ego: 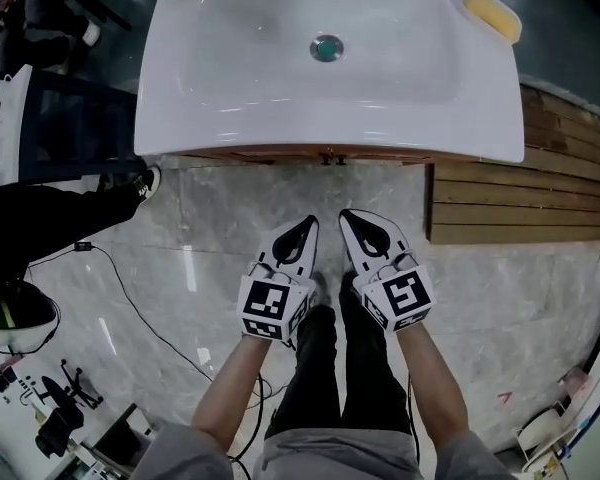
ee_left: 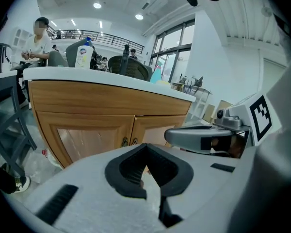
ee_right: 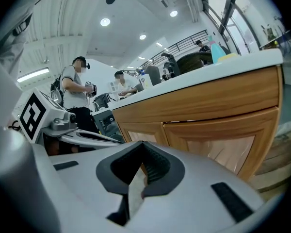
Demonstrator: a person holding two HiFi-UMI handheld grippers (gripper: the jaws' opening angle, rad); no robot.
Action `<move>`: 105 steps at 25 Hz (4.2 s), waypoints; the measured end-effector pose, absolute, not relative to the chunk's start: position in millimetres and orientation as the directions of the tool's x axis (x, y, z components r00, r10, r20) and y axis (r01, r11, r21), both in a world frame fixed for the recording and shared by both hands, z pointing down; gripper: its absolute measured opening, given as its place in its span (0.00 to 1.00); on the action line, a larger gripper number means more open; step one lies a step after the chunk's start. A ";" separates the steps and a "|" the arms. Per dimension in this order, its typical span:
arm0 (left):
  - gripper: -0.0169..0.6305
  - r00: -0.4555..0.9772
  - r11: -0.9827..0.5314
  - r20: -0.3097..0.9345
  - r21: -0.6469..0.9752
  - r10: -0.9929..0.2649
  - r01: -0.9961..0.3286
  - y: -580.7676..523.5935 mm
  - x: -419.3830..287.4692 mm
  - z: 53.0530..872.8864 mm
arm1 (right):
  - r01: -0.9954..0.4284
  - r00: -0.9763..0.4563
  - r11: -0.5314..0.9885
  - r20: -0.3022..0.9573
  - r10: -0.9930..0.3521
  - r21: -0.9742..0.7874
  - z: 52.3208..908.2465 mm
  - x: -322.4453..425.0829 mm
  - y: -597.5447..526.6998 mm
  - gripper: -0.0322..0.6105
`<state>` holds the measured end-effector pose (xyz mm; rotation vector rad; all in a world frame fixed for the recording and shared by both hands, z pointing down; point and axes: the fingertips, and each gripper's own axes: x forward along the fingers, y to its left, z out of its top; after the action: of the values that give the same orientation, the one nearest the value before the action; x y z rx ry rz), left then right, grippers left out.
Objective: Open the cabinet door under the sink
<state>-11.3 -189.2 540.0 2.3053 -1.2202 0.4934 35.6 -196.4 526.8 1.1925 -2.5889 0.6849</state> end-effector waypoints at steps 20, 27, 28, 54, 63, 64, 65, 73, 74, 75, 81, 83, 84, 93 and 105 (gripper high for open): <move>0.04 0.526 -0.548 0.584 0.159 -0.619 -0.821 -239.3 3.0 655.0 | -0.753 -0.657 0.580 0.393 -0.643 -0.310 589.2 53.8 -221.7 0.06; 0.04 0.508 -0.597 0.625 0.082 -0.593 -0.798 -255.6 -0.2 683.1 | -0.758 -0.652 0.561 0.411 -0.637 -0.334 608.8 62.1 -215.7 0.06; 0.04 0.511 -0.603 0.626 0.081 -0.589 -0.793 -257.3 -0.3 685.6 | -0.759 -0.651 0.557 0.414 -0.636 -0.337 611.7 63.3 -214.4 0.06; 0.16 0.374 -0.459 0.700 0.074 -0.609 -0.886 -292.3 13.7 704.8 | -0.784 -0.619 0.489 0.432 -0.656 -0.381 628.8 88.2 -227.5 0.06; 0.15 0.261 -0.363 0.730 0.020 -0.632 -0.932 -295.8 11.1 709.7 | -0.781 -0.624 0.486 0.440 -0.646 -0.393 635.9 83.0 -225.3 0.06; 0.15 0.255 -0.356 0.735 0.019 -0.629 -0.934 -295.9 11.2 709.7 | -0.780 -0.624 0.484 0.440 -0.646 -0.396 636.4 83.1 -225.1 0.06; 0.15 0.249 -0.351 0.738 0.017 -0.628 -0.936 -296.0 11.3 709.4 | -0.780 -0.624 0.483 0.439 -0.646 -0.399 636.7 83.1 -224.7 0.06; 0.15 0.240 -0.338 0.713 0.005 -0.659 -0.941 -295.9 11.3 707.7 | -0.771 -0.636 0.496 0.447 -0.629 -0.399 638.7 79.9 -215.7 0.06; 0.15 0.245 -0.331 0.714 0.019 -0.656 -0.943 -296.0 10.8 708.0 | -0.772 -0.635 0.495 0.449 -0.628 -0.399 639.3 80.1 -214.7 0.06; 0.15 0.249 -0.329 0.715 0.028 -0.654 -0.944 -296.1 10.6 708.2 | -0.773 -0.633 0.492 0.451 -0.629 -0.400 639.9 80.5 -213.8 0.06; 0.15 0.249 -0.344 0.724 0.017 -0.644 -0.939 -293.8 10.4 707.7 | -0.770 -0.638 0.495 0.449 -0.626 -0.403 636.1 79.4 -210.0 0.06; 0.15 0.251 -0.344 0.725 0.021 -0.641 -0.939 -292.8 11.0 706.8 | -0.768 -0.639 0.499 0.449 -0.624 -0.401 634.4 79.9 -208.4 0.06; 0.15 0.255 -0.345 0.724 0.025 -0.641 -0.938 -292.3 11.2 706.5 | -0.768 -0.639 0.501 0.449 -0.624 -0.398 633.9 80.3 -207.2 0.06; 0.15 0.310 -0.424 0.699 0.010 -0.644 -0.905 -269.2 9.0 705.3 | -0.774 -0.632 0.495 0.444 -0.634 -0.395 630.7 81.1 -196.8 0.06; 0.15 0.423 -0.530 0.677 0.057 -0.603 -0.846 -240.2 2.0 703.7 | -0.821 -0.566 0.426 0.444 -0.694 -0.381 627.0 46.7 -172.5 0.06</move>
<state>2.0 -240.2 703.7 2.2924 -1.2353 0.8536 46.7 -172.5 627.0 1.3294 -2.4600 0.8439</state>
